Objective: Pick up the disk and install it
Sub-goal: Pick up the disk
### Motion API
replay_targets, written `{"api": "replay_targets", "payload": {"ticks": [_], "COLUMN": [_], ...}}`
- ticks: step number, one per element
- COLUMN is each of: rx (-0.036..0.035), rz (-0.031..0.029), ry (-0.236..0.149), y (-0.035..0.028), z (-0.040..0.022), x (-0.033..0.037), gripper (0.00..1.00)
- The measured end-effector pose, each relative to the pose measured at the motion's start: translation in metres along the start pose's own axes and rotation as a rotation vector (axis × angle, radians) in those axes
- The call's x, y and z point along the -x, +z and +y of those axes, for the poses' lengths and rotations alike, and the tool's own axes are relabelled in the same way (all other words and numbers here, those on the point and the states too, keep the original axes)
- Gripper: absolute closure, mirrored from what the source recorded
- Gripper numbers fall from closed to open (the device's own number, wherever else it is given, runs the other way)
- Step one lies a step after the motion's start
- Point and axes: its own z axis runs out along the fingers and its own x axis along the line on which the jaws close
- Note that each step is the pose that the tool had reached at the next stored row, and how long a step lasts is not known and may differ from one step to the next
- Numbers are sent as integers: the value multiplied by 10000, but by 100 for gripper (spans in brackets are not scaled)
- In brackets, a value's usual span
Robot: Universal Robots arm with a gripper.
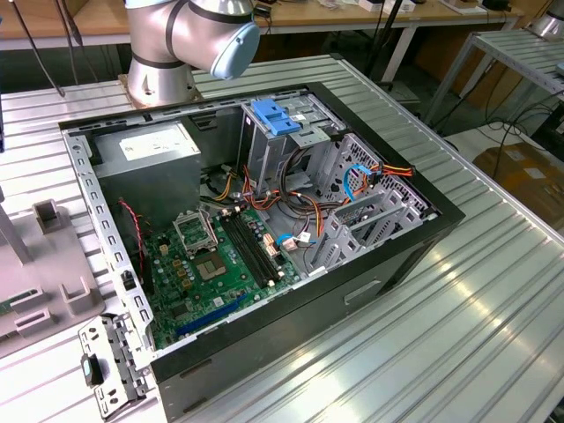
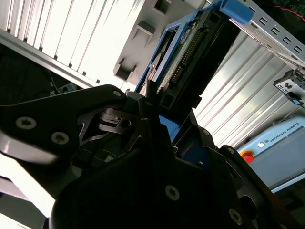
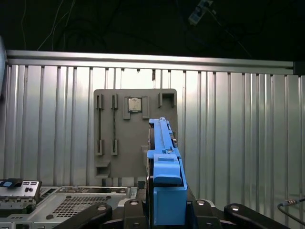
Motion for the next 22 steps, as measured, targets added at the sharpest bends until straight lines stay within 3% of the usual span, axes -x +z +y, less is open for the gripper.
{"api": "replay_targets", "payload": {"ticks": [10,22], "rx": [-2,-2], "rz": [-2,-2], "ry": [44,60], "y": [-85,-89], "z": [-7,-23], "x": [3,-63], "gripper": [63,63]}}
